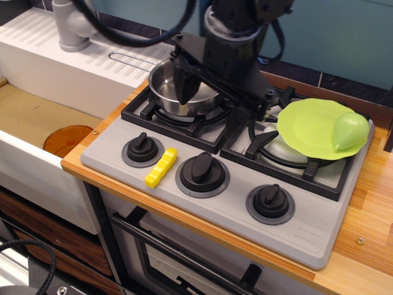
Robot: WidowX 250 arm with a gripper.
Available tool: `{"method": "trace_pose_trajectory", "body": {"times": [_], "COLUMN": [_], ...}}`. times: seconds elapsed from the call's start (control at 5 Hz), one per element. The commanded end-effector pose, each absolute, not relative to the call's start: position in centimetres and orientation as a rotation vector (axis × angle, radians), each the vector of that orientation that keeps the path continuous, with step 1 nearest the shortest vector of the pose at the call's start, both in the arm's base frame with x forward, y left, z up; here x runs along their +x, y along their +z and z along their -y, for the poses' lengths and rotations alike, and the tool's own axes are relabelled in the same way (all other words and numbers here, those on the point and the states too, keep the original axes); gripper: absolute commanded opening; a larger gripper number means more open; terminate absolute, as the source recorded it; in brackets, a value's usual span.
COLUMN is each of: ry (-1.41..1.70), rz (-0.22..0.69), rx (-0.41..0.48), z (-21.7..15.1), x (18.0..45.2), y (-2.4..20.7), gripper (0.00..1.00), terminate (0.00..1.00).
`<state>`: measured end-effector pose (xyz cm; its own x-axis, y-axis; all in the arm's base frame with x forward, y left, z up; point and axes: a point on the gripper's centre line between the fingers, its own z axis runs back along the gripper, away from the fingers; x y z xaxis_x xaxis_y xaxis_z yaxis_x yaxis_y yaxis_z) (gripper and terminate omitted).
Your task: Put smallpear on plate and fry in pot or pan on stove
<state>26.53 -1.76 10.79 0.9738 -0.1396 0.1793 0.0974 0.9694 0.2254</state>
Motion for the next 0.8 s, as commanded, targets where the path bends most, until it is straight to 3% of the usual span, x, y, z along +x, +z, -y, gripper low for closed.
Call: {"method": "trace_pose_trajectory", "body": {"times": [0.0,0.6], "ry": [-0.11,-0.079], "rz": [0.251,0.259], "rx": [0.205,0.196], "z": [-0.4,-2.6], "x": [26.9,25.8], "y": [10.5,8.5], "gripper": [1.0,1.0], "terminate": [0.0,0.0]}}
